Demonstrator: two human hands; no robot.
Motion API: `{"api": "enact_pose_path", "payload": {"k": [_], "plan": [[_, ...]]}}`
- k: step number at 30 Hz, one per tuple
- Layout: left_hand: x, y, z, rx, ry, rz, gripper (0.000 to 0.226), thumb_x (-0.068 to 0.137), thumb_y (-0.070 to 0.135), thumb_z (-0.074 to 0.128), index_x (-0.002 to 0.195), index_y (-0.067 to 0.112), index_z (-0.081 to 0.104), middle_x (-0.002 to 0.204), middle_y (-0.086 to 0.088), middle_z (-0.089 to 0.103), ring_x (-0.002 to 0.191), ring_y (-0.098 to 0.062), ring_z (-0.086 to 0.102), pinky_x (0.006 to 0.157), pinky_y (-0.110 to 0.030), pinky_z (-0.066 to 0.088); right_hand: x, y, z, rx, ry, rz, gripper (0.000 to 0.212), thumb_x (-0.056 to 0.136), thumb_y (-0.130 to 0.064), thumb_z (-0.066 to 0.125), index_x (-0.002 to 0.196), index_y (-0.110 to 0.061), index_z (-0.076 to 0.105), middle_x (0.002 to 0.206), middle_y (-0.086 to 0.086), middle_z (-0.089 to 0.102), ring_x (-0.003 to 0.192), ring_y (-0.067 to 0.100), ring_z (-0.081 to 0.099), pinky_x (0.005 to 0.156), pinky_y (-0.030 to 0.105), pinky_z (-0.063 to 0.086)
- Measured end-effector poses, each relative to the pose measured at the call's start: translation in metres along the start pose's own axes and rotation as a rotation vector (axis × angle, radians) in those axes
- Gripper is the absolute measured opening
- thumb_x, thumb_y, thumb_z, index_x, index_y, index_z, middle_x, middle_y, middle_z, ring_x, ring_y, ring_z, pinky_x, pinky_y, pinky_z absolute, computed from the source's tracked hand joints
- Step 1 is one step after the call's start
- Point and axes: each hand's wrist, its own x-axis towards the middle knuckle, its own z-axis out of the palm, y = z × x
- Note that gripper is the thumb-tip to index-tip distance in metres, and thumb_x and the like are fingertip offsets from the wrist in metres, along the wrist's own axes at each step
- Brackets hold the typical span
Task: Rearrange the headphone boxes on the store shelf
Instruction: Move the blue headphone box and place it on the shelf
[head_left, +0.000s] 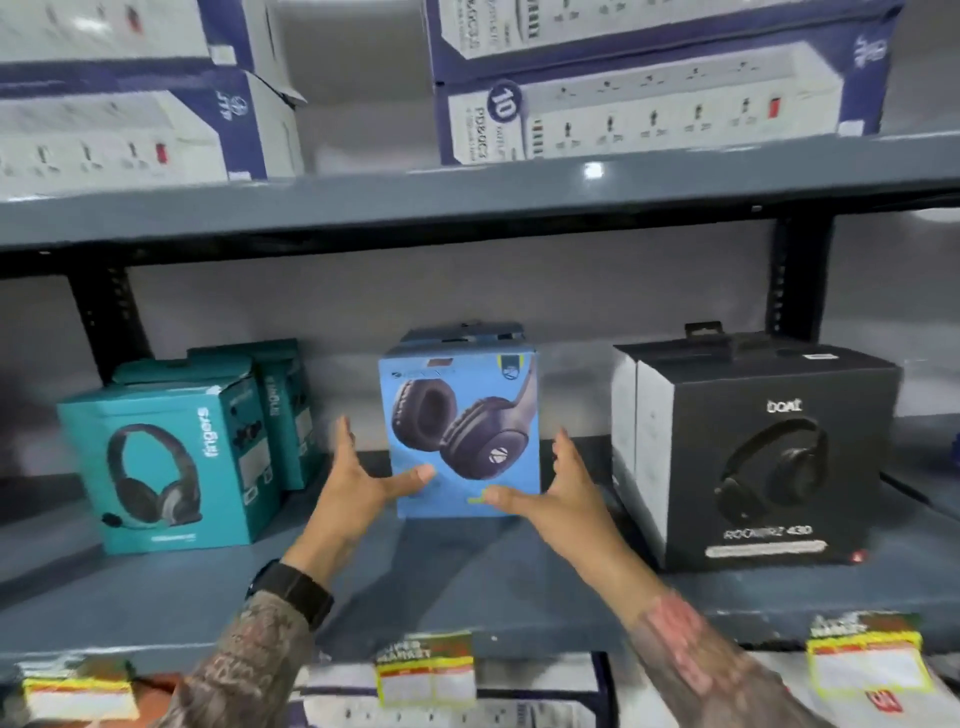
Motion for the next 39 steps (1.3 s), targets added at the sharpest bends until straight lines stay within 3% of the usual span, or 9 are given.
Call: {"api": "enact_pose_path", "payload": {"k": [3, 5, 7, 13, 17, 20, 27, 34, 39], "plan": [[0.044, -0.013, -0.012, 0.013, -0.251, -0.006, 0.138, 0.076, 0.026, 0.101, 0.175, 0.027, 0.005, 0.173, 0.012, 0.035, 0.151, -0.009, 0.049, 0.125, -0.037, 0.045, 0.054, 0.008, 0.004, 0.025, -0.093, 0.030, 0.131, 0.057, -0.032, 0.103, 0.163, -0.035, 0.026, 0.166, -0.003, 0.045, 0.143, 0.010, 0.053, 0.096, 0.019, 0.057], [0.066, -0.029, -0.010, 0.027, -0.333, 0.070, 0.100, 0.088, 0.014, 0.091, 0.168, 0.021, 0.030, 0.158, -0.003, 0.065, 0.135, -0.015, 0.071, 0.100, -0.026, 0.063, 0.076, 0.023, 0.008, -0.006, -0.080, -0.002, 0.111, 0.058, -0.018, 0.097, 0.153, -0.033, 0.043, 0.146, -0.003, 0.067, 0.131, 0.014, 0.067, 0.102, 0.035, 0.061], [0.079, -0.039, -0.003, 0.009, -0.357, 0.116, 0.082, 0.096, 0.006, 0.081, 0.165, 0.020, 0.037, 0.151, -0.006, 0.071, 0.124, -0.010, 0.077, 0.092, -0.022, 0.064, 0.090, 0.036, 0.010, -0.019, -0.059, -0.019, 0.100, 0.064, -0.008, 0.092, 0.151, -0.030, 0.048, 0.136, -0.006, 0.072, 0.129, 0.017, 0.068, 0.103, 0.035, 0.059], [0.112, -0.052, 0.002, -0.070, -0.425, 0.120, 0.074, 0.097, -0.001, 0.078, 0.158, 0.024, 0.042, 0.148, -0.003, 0.071, 0.124, -0.009, 0.077, 0.099, -0.027, 0.064, 0.119, 0.040, 0.005, -0.056, -0.032, 0.061, 0.107, 0.064, -0.014, 0.098, 0.154, -0.029, 0.044, 0.142, -0.008, 0.066, 0.133, 0.014, 0.061, 0.109, 0.034, 0.053], [0.124, -0.060, 0.008, -0.125, -0.433, 0.075, 0.076, 0.089, 0.013, 0.086, 0.156, 0.019, 0.051, 0.148, -0.008, 0.074, 0.135, -0.030, 0.072, 0.115, -0.048, 0.058, 0.133, 0.052, 0.003, 0.026, -0.053, 0.128, 0.077, 0.070, -0.006, 0.096, 0.138, -0.017, 0.064, 0.129, 0.003, 0.079, 0.125, 0.024, 0.071, 0.105, 0.036, 0.058], [0.126, -0.061, 0.012, -0.129, -0.376, 0.061, 0.064, 0.094, 0.010, 0.082, 0.153, 0.017, 0.057, 0.141, -0.006, 0.078, 0.131, -0.029, 0.074, 0.107, -0.038, 0.062, 0.133, 0.055, 0.007, 0.067, -0.040, 0.136, 0.065, 0.068, -0.010, 0.096, 0.128, -0.014, 0.071, 0.122, 0.005, 0.082, 0.119, 0.028, 0.075, 0.105, 0.043, 0.059], [0.089, -0.055, 0.004, -0.110, -0.324, 0.024, 0.041, 0.102, 0.006, 0.073, 0.141, 0.017, 0.067, 0.107, 0.017, 0.085, 0.098, -0.006, 0.081, 0.081, -0.017, 0.064, 0.093, 0.038, 0.008, 0.062, -0.049, 0.108, 0.056, 0.074, -0.005, 0.094, 0.124, -0.017, 0.072, 0.112, -0.003, 0.084, 0.096, 0.005, 0.080, 0.073, 0.015, 0.059], [0.014, -0.039, -0.014, -0.054, -0.321, 0.081, 0.032, 0.103, 0.010, 0.072, 0.130, 0.025, 0.067, 0.097, 0.030, 0.085, 0.090, 0.009, 0.080, 0.080, -0.014, 0.064, 0.035, 0.020, -0.001, 0.068, -0.080, 0.102, 0.043, 0.074, -0.004, 0.094, 0.108, -0.023, 0.074, 0.101, -0.009, 0.084, 0.102, 0.011, 0.078, 0.080, 0.021, 0.058], [-0.034, -0.042, -0.028, -0.054, -0.277, 0.104, 0.035, 0.105, 0.009, 0.069, 0.134, 0.027, 0.064, 0.102, 0.028, 0.084, 0.094, 0.011, 0.079, 0.079, -0.012, 0.061, -0.004, 0.018, 0.004, 0.098, -0.101, 0.061, 0.062, 0.070, -0.011, 0.097, 0.125, -0.022, 0.071, 0.112, -0.007, 0.084, 0.106, 0.008, 0.078, 0.085, 0.021, 0.060]]}}
